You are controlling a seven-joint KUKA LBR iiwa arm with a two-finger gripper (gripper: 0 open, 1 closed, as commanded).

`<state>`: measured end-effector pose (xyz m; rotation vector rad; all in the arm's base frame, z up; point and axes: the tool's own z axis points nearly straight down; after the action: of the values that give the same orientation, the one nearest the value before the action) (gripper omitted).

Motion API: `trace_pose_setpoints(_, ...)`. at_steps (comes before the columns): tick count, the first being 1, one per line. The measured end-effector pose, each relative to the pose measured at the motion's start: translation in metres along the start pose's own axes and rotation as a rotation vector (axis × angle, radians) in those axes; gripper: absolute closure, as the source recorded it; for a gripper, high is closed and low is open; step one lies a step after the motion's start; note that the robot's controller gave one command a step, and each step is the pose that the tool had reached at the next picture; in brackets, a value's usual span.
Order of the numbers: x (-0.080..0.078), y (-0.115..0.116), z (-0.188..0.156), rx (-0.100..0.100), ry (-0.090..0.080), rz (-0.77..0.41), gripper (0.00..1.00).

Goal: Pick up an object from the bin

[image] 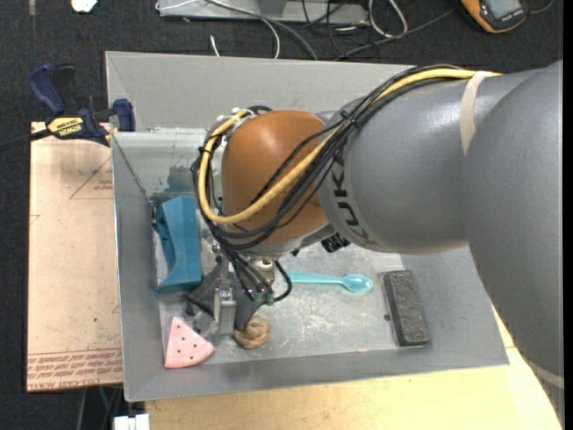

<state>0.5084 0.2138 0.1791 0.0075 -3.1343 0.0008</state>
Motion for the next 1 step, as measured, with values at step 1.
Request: trace_pose_setpoints(1,-0.0019,-0.0014,-0.0045,-0.002,-0.007,0.005,0.00)
